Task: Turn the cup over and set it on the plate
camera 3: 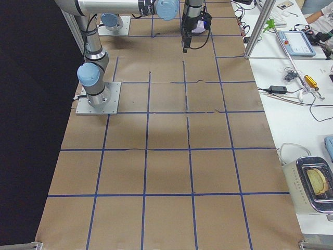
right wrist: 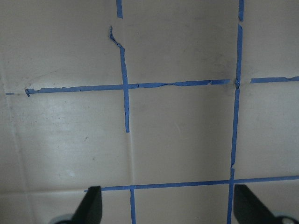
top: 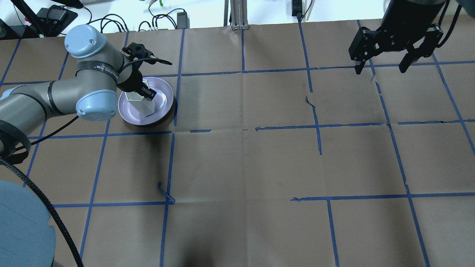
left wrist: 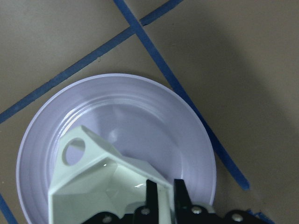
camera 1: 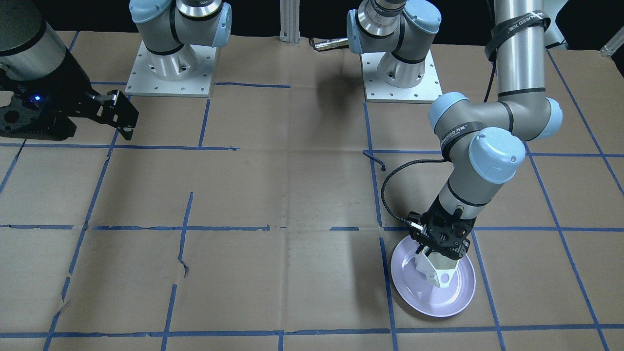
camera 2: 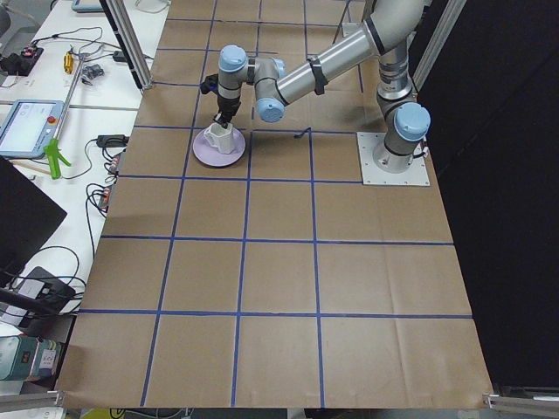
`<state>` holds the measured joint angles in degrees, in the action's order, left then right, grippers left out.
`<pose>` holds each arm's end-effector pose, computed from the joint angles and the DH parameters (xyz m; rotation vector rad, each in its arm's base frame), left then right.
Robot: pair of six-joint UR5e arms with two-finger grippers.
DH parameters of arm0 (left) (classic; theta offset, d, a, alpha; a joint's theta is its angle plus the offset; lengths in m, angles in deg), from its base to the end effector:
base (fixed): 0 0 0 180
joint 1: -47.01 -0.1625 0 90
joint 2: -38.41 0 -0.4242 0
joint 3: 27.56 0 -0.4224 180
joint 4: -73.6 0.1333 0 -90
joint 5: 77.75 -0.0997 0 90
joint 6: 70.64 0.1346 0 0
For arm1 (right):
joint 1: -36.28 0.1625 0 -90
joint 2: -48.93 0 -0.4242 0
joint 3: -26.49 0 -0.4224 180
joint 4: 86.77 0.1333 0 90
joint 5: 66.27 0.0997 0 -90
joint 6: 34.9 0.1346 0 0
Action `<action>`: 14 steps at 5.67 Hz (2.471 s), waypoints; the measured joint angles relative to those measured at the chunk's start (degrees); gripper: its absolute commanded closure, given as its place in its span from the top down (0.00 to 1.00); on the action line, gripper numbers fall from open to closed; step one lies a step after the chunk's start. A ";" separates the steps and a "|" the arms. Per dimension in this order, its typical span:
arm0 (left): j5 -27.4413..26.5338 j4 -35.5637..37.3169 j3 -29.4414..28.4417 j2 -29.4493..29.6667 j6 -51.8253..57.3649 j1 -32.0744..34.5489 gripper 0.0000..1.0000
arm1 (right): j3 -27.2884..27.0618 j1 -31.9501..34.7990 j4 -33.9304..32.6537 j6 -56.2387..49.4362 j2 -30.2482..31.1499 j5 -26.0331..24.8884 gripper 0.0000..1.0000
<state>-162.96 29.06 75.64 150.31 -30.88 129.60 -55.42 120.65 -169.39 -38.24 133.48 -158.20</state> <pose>-0.0626 -0.6394 0.1992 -0.8811 -2.9951 0.3116 0.0741 -0.5605 0.4619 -0.0600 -3.1111 -0.1325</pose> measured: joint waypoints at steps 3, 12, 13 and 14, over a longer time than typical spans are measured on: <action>-0.35 -9.65 -3.31 -3.46 -12.53 0.42 0.99 | 0.00 0.00 0.00 0.00 0.00 0.00 1.00; -4.70 -48.82 -15.14 -20.48 -40.47 7.02 0.99 | 0.00 0.00 0.00 0.00 0.00 0.00 1.00; -5.90 -48.38 -13.74 -21.48 -40.26 6.96 0.99 | 0.00 0.00 0.00 0.00 0.00 0.00 1.00; -6.29 -48.03 -13.16 -21.92 -40.33 6.91 0.99 | 0.00 0.00 0.00 0.00 0.00 0.00 1.00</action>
<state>-169.25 -18.96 62.49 128.39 -71.20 136.51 -55.42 120.65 -169.38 -38.24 133.48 -158.20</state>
